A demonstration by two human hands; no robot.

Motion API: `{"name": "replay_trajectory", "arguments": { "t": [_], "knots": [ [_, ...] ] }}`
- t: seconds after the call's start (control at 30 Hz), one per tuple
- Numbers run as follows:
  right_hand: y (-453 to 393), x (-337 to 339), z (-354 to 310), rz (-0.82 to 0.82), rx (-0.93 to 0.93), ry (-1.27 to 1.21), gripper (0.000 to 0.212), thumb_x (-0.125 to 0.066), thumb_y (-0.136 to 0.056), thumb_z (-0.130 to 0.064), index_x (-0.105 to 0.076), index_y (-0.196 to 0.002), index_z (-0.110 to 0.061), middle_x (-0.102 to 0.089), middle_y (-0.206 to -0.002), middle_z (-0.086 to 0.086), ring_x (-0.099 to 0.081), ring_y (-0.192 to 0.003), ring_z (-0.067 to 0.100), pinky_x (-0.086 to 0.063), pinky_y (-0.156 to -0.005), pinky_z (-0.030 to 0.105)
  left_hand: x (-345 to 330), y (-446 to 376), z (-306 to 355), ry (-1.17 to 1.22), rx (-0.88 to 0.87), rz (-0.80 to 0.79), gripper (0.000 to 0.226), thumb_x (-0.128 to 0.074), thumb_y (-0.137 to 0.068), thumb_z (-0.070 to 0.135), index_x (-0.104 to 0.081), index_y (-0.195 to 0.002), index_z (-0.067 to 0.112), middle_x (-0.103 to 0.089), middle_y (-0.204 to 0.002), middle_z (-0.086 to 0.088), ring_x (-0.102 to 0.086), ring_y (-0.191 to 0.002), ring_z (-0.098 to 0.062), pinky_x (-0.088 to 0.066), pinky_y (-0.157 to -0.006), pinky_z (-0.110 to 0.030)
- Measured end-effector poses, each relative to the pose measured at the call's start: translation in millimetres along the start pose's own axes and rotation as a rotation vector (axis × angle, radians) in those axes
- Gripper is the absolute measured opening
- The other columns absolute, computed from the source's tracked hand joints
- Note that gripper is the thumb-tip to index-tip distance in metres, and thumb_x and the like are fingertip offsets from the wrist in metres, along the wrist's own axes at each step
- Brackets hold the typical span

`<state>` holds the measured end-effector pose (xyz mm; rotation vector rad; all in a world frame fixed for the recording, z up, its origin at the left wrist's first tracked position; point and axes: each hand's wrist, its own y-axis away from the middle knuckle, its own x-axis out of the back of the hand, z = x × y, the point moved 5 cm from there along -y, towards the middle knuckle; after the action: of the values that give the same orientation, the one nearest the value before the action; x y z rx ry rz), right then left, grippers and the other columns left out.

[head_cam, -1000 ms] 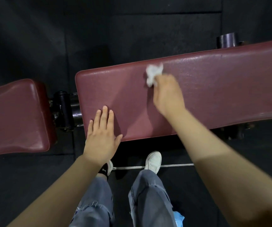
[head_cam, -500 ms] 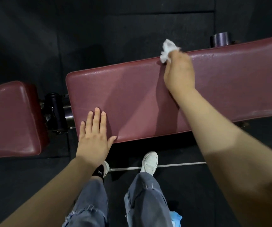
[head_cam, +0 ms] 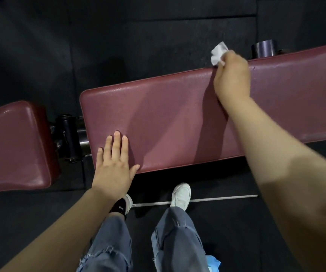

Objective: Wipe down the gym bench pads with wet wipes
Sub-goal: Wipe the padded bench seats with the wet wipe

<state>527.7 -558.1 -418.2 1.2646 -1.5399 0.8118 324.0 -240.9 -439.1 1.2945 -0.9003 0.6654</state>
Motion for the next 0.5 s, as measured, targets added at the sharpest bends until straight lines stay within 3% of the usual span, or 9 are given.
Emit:
{"name": "replay_trajectory", "arguments": {
  "t": [0.1, 0.2, 0.27, 0.33, 0.37, 0.43, 0.5],
  "knots": [
    [13, 1, 11, -0.001, -0.046, -0.025, 0.028, -0.039, -0.090, -0.010, -0.061, -0.106, -0.004, -0.064, -0.103, 0.024, -0.058, -0.095, 0.042, -0.046, -0.076, 0.045, 2, 0, 0, -0.002, 0.000, -0.012, 0.089, -0.050, -0.089, 0.051, -0.019, -0.153, -0.002, -0.018, -0.161, -0.024, -0.022, -0.147, -0.042, -0.031, -0.113, -0.060],
    [109, 13, 47, 0.027, -0.151, -0.057, 0.034, -0.045, -0.091, -0.011, -0.061, -0.121, -0.010, -0.065, -0.108, 0.024, -0.057, -0.091, 0.043, -0.045, -0.077, 0.044, 3, -1, 1, -0.001, 0.009, -0.033, 0.090, -0.053, -0.089, 0.051, -0.017, -0.153, -0.001, -0.016, -0.161, -0.023, -0.020, -0.147, -0.041, -0.030, -0.113, -0.059],
    [179, 18, 69, -0.025, -0.234, -0.071, 0.023, -0.047, -0.093, -0.008, -0.062, -0.110, -0.007, -0.065, -0.105, 0.022, -0.057, -0.091, 0.043, -0.046, -0.075, 0.043, 2, -1, 1, 0.016, 0.006, -0.037, 0.091, -0.058, -0.088, 0.049, -0.019, -0.154, -0.001, -0.016, -0.161, -0.023, -0.020, -0.147, -0.041, -0.030, -0.113, -0.060],
    [225, 14, 76, -0.131, -0.341, -0.061, 0.011, -0.046, -0.093, -0.009, -0.055, -0.087, -0.010, -0.061, -0.086, 0.016, -0.057, -0.081, 0.040, -0.041, -0.065, 0.037, 1, -1, 0, 0.026, 0.007, -0.039, 0.092, -0.062, -0.088, 0.047, -0.020, -0.153, -0.002, -0.016, -0.161, -0.023, -0.019, -0.147, -0.041, -0.029, -0.113, -0.061],
    [235, 12, 75, -0.170, -0.371, -0.063, 0.014, -0.046, -0.094, -0.010, -0.049, -0.081, -0.013, -0.057, -0.081, 0.012, -0.056, -0.077, 0.037, -0.039, -0.062, 0.036, 1, -1, 0, 0.026, 0.010, -0.042, 0.092, -0.062, -0.088, 0.047, -0.019, -0.154, -0.001, -0.016, -0.161, -0.023, -0.019, -0.147, -0.041, -0.029, -0.114, -0.060],
    [227, 14, 73, -0.140, -0.334, -0.112, 0.013, -0.048, -0.094, -0.006, -0.052, -0.082, -0.011, -0.059, -0.082, 0.012, -0.056, -0.079, 0.036, -0.041, -0.065, 0.037, 1, -1, 0, 0.027, 0.011, -0.043, 0.093, -0.062, -0.088, 0.048, -0.018, -0.154, -0.001, -0.015, -0.162, -0.023, -0.018, -0.148, -0.041, -0.029, -0.114, -0.060],
    [193, 20, 70, -0.024, -0.249, -0.130, 0.009, -0.052, -0.091, -0.001, -0.060, -0.095, -0.001, -0.063, -0.093, 0.024, -0.056, -0.086, 0.042, -0.040, -0.074, 0.040, 0, -1, 0, 0.029, 0.011, -0.042, 0.092, -0.060, -0.088, 0.048, -0.018, -0.154, -0.001, -0.014, -0.162, -0.022, -0.018, -0.148, -0.041, -0.028, -0.114, -0.060]
  ]
}}
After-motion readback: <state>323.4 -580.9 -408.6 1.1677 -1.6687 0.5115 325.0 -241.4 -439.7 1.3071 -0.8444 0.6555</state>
